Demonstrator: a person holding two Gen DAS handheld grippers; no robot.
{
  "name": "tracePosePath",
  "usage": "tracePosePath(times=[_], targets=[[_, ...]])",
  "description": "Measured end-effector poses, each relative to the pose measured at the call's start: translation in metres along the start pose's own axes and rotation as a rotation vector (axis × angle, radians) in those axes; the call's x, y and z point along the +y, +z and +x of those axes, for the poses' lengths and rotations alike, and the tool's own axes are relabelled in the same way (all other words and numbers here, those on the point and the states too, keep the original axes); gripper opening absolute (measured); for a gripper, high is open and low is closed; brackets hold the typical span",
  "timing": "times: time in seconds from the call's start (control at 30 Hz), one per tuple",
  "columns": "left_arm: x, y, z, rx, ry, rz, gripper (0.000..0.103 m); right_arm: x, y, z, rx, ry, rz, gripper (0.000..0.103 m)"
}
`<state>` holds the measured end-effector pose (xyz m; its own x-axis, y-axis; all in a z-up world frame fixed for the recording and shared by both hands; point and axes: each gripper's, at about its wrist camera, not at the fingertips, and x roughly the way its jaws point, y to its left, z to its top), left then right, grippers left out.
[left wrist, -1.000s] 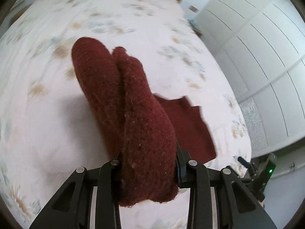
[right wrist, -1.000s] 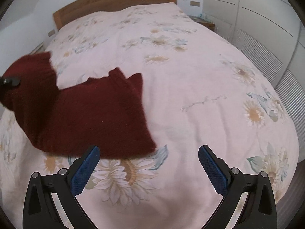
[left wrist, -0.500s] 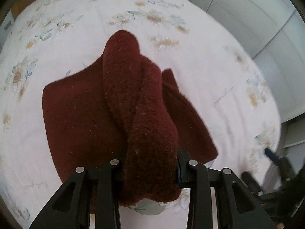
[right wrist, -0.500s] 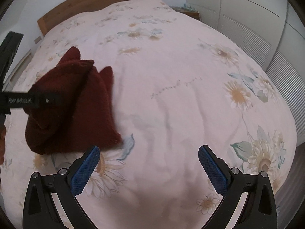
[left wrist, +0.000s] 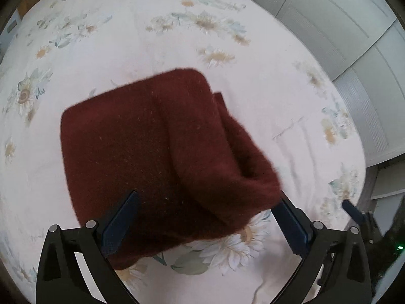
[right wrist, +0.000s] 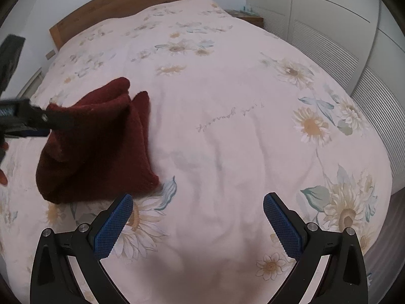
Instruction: Fold small clothes
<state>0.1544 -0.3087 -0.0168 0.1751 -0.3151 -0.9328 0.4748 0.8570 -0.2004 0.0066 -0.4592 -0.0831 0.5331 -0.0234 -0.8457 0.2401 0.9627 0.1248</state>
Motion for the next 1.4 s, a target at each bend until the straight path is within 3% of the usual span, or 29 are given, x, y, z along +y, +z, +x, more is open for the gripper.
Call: tracePosePath(times=[0.13, 0.33, 0.47, 0.6, 0.77, 0.83, 0.97, 1.0, 1.03, 1.13, 1.3, 1.4], targets=[[0.013, 0.005, -0.026, -0.042, -0.007, -0.030, 0.102, 0.015, 0.011, -0.007, -0.013, 0.016, -0.042, 0.103], [0.063, 0.001, -0.055, -0.074, 0.059, -0.105, 0.102, 0.049, 0.045, -0.020, -0.041, 0.042, -0.133, 0.103], [0.104, -0.019, -0.062, -0.077, 0.116, -0.159, 0.102, 0.079, 0.080, -0.017, -0.016, 0.091, -0.183, 0.103], [0.141, -0.048, -0.058, -0.061, 0.123, -0.217, 0.102, 0.114, 0.111, 0.006, 0.050, 0.135, -0.231, 0.101], [0.167, -0.080, -0.063, -0.081, 0.134, -0.264, 0.102, 0.147, 0.129, 0.051, 0.196, 0.186, -0.223, 0.083], [0.173, -0.089, -0.066, -0.081, 0.124, -0.273, 0.102, 0.154, 0.125, 0.065, 0.248, 0.201, -0.223, 0.066], [0.175, -0.096, -0.069, -0.081, 0.133, -0.263, 0.102, 0.154, 0.109, 0.089, 0.317, 0.145, -0.223, 0.064], [0.175, -0.097, -0.068, -0.075, 0.135, -0.262, 0.102, 0.149, 0.104, 0.093, 0.326, 0.146, -0.209, 0.055], [0.175, -0.098, -0.065, -0.071, 0.137, -0.264, 0.102, 0.143, 0.101, 0.094, 0.330, 0.157, -0.192, 0.037], [0.176, -0.101, -0.059, -0.057, 0.128, -0.269, 0.102, 0.119, 0.094, 0.088, 0.307, 0.231, -0.114, 0.023], [0.175, -0.100, -0.050, -0.040, 0.123, -0.256, 0.102, 0.094, 0.088, 0.060, 0.235, 0.281, -0.069, 0.020], [0.170, -0.098, -0.048, -0.038, 0.117, -0.246, 0.102, 0.082, 0.074, 0.056, 0.229, 0.253, -0.068, 0.020]])
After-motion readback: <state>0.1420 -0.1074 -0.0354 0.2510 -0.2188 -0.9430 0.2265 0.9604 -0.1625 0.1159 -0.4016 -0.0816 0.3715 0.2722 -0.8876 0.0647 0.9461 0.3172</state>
